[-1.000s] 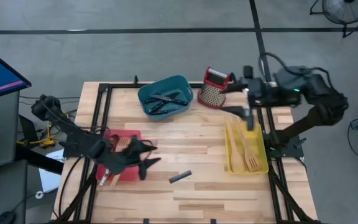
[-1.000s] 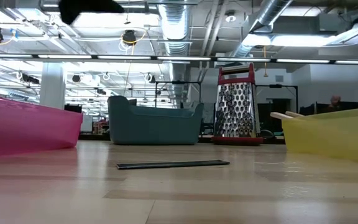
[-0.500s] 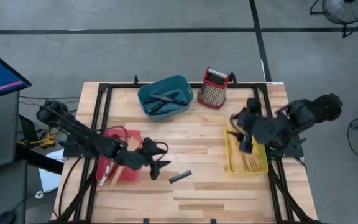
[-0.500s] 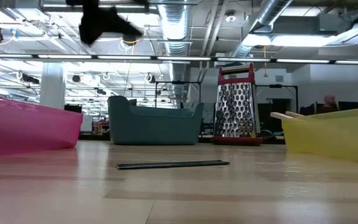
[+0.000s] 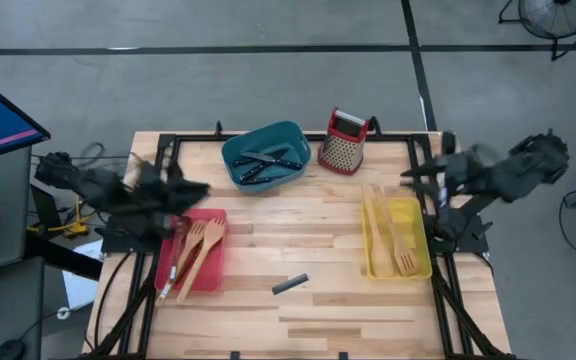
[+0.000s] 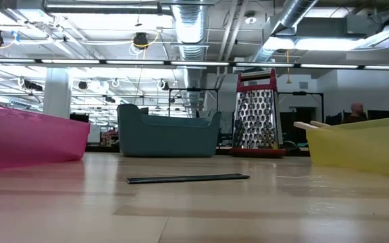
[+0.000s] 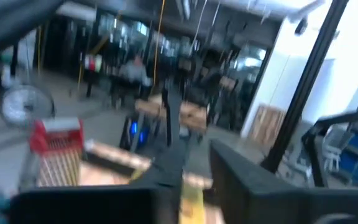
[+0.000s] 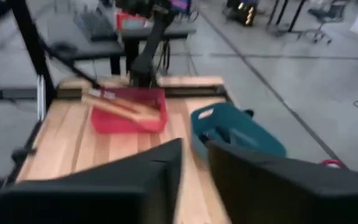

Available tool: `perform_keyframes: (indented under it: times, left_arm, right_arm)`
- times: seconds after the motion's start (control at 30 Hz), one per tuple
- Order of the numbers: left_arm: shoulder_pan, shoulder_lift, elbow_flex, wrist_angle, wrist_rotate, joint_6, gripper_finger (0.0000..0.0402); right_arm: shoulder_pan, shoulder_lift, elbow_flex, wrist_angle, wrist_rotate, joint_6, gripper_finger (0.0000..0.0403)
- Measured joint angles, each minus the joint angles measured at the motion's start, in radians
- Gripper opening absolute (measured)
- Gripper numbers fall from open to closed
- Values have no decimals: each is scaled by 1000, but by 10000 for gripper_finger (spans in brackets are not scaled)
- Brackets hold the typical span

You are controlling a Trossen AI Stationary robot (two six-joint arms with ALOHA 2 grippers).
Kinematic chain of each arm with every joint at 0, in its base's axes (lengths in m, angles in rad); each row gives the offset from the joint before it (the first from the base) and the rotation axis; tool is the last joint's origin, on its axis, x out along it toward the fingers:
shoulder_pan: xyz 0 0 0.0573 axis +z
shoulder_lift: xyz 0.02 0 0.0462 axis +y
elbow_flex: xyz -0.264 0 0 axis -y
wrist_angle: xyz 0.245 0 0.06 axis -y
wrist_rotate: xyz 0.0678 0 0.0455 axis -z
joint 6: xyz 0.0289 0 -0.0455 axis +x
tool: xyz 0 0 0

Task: Pick & Place Kitchen Items
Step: Return to Home Position

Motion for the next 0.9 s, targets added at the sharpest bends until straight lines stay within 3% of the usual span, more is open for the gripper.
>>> perform_keyframes:
  times: [0.07,0.13,0.3,0.47,0.73,0.9]
  left_arm:
    - [0,-71,0,-2,0,65,23]
    - [0,-133,0,-17,0,118,9]
    - [0,-237,0,-74,-11,142,2]
    - [0,-270,0,-187,5,93,2]
    - [0,-226,0,-240,43,39,1]
    - [0,-186,0,-257,99,39,1]
  right_arm:
    - [15,-46,-23,4,38,-7,35]
    - [34,-94,-75,11,69,-15,13]
    - [70,-272,-298,128,137,-46,15]
    - [72,-458,-561,370,138,-81,12]
    - [71,-721,-967,889,88,-302,8]
    - [71,-859,-1156,1076,70,-373,5]
